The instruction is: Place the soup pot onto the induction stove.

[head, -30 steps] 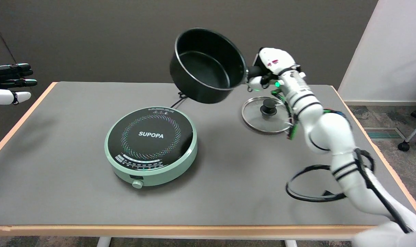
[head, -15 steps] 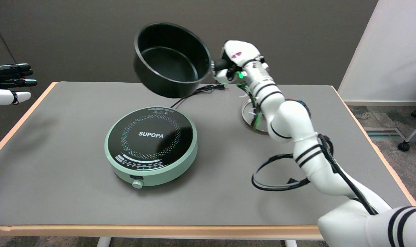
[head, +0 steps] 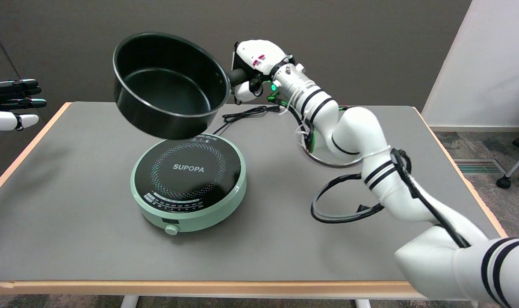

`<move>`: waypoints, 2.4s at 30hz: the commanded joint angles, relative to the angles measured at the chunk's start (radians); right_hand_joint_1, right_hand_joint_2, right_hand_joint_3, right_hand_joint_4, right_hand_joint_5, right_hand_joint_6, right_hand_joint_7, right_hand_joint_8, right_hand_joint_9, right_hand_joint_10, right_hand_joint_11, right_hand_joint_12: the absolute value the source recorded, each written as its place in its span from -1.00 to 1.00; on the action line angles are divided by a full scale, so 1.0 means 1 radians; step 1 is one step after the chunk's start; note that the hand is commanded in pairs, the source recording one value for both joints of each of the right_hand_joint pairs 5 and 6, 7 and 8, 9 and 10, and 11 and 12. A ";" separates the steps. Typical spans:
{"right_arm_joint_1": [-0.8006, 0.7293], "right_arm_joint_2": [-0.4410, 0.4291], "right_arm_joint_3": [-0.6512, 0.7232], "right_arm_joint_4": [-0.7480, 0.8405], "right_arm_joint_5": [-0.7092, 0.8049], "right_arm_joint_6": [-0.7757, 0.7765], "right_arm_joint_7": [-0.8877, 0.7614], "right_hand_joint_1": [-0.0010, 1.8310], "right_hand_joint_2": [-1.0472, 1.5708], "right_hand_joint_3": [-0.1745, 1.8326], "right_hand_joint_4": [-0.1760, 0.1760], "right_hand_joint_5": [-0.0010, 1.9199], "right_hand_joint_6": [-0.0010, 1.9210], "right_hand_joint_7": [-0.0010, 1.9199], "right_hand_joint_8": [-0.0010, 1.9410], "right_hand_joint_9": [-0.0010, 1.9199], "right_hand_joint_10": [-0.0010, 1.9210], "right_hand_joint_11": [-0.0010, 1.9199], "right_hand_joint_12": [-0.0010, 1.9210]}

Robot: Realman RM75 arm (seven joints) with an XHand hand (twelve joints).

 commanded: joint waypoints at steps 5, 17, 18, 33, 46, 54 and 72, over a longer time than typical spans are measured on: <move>0.147 0.255 -0.280 -0.100 0.217 -0.279 0.006 0.14 0.67 0.05 -0.31 0.98 0.98 0.98 0.96 0.98 0.98 0.98 0.98; 0.259 0.045 -0.340 -0.465 0.117 -0.279 0.002 0.13 0.67 0.04 -0.30 0.98 0.98 0.98 0.96 0.98 0.98 0.98 0.98; 0.267 0.025 -0.338 -0.485 0.103 -0.277 0.001 0.13 0.67 0.04 -0.30 0.98 0.98 0.98 0.96 0.98 0.98 0.98 0.98; 0.300 -0.122 -0.332 -0.587 -0.006 -0.146 -0.006 0.15 0.66 0.06 -0.30 0.98 0.98 0.98 0.96 0.98 0.98 0.98 0.98; 0.289 -0.132 -0.332 -0.544 -0.053 -0.048 -0.007 0.17 0.63 0.11 -0.33 0.96 0.96 0.96 0.94 0.96 0.96 0.96 0.96; 0.260 -0.108 -0.311 -0.538 -0.043 -0.001 -0.029 0.18 0.61 0.15 -0.35 0.95 0.95 0.95 0.93 0.95 0.95 0.95 0.95; 0.146 -0.029 -0.262 -0.358 0.173 0.153 -0.222 0.22 0.54 0.25 -0.44 0.90 0.90 0.90 0.88 0.90 0.90 0.90 0.90</move>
